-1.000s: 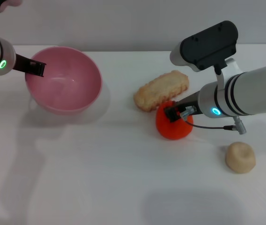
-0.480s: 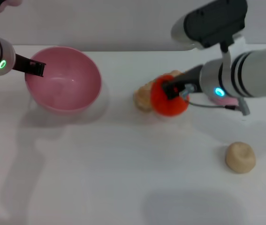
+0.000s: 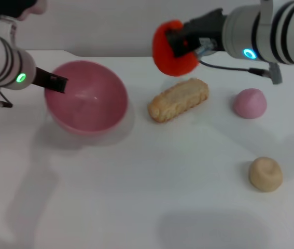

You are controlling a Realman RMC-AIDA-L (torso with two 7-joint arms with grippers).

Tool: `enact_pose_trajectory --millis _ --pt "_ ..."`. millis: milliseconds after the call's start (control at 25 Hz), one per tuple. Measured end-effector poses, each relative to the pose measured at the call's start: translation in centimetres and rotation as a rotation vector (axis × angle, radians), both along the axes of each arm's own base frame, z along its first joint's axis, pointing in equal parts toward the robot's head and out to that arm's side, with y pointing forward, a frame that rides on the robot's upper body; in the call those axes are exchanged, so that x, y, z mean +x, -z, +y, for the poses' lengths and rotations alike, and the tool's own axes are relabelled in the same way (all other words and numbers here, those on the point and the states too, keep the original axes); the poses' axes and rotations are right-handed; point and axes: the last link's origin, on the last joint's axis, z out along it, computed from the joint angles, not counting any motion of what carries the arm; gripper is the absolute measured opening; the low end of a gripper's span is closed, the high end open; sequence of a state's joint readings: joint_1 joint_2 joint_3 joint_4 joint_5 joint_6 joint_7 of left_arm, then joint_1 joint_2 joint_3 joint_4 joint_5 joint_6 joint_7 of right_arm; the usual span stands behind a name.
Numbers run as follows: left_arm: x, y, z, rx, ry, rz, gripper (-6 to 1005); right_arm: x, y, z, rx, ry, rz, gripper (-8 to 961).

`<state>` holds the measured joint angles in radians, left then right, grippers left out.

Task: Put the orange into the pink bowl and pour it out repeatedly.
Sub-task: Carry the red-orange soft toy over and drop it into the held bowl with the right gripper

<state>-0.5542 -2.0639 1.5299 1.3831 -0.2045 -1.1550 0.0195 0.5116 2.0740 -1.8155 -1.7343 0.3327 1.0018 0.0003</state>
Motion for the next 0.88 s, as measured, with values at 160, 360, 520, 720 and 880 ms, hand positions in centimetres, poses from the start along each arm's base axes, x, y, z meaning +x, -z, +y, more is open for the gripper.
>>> enact_pose_trajectory --millis 160,360,520,720,880 --pt "1.0 0.9 -0.2 -0.02 0.016 0.0 42 -1.3 0.7 -0.1 -0.018 -0.043 0.025 113" --pt "1.7 1.5 -0.4 -0.033 0.031 -0.008 42 -1.4 2.5 -0.1 -0.067 -0.05 0.038 113" --pt "2.5 1.9 -0.6 -0.049 0.048 -0.037 43 -1.1 3.6 0.1 -0.089 -0.042 0.047 112" --pt "3.2 2.2 -0.6 -0.057 0.071 -0.04 43 -1.0 4.5 0.1 -0.138 -0.054 0.07 132" --pt "3.5 2.3 -0.5 -0.059 0.08 -0.039 43 -1.0 4.8 -0.2 -0.159 -0.068 0.071 173"
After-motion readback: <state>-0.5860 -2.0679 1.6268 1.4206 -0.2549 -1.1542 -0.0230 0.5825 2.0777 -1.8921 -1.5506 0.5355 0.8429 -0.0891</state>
